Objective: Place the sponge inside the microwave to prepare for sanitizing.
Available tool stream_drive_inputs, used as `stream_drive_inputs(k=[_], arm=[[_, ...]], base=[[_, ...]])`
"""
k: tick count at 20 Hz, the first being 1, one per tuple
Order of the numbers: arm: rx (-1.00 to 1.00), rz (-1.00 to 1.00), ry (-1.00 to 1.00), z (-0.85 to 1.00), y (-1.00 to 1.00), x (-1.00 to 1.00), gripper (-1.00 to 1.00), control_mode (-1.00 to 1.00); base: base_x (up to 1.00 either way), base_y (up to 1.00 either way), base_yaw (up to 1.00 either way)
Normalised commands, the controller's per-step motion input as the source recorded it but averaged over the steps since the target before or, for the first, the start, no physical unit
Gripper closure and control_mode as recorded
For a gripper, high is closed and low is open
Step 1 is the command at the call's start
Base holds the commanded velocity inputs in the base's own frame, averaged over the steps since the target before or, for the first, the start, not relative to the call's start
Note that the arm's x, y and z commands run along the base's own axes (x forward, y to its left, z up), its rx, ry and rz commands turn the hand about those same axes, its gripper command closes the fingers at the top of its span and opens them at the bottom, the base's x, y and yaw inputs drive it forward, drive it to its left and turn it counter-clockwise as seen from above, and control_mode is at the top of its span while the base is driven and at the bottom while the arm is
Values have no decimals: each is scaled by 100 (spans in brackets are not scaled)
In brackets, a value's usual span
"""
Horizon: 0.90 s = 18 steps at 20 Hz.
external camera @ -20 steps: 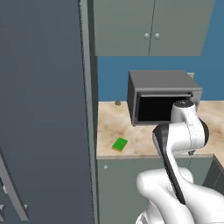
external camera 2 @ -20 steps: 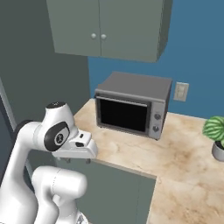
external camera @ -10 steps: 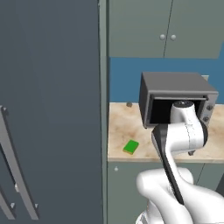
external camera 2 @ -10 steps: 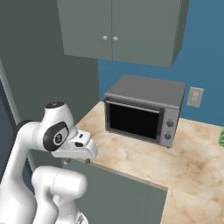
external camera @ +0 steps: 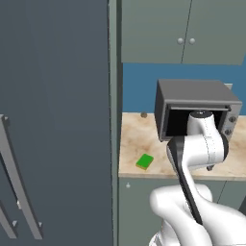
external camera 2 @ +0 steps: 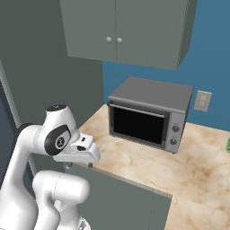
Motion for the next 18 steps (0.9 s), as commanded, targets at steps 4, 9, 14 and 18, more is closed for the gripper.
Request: stream_drive_inputs(k=[4, 9, 14, 18], arm=[[0, 0, 0, 0, 0, 0, -100, 100], [0, 0, 0, 0, 0, 0, -100, -100], [0, 0, -1, 0, -1, 0, -100, -100], [10, -12, -21, 8, 38, 8, -100, -100]], base=[[0, 0, 0], [0, 0, 0], [0, 0, 0], [0, 0, 0]])
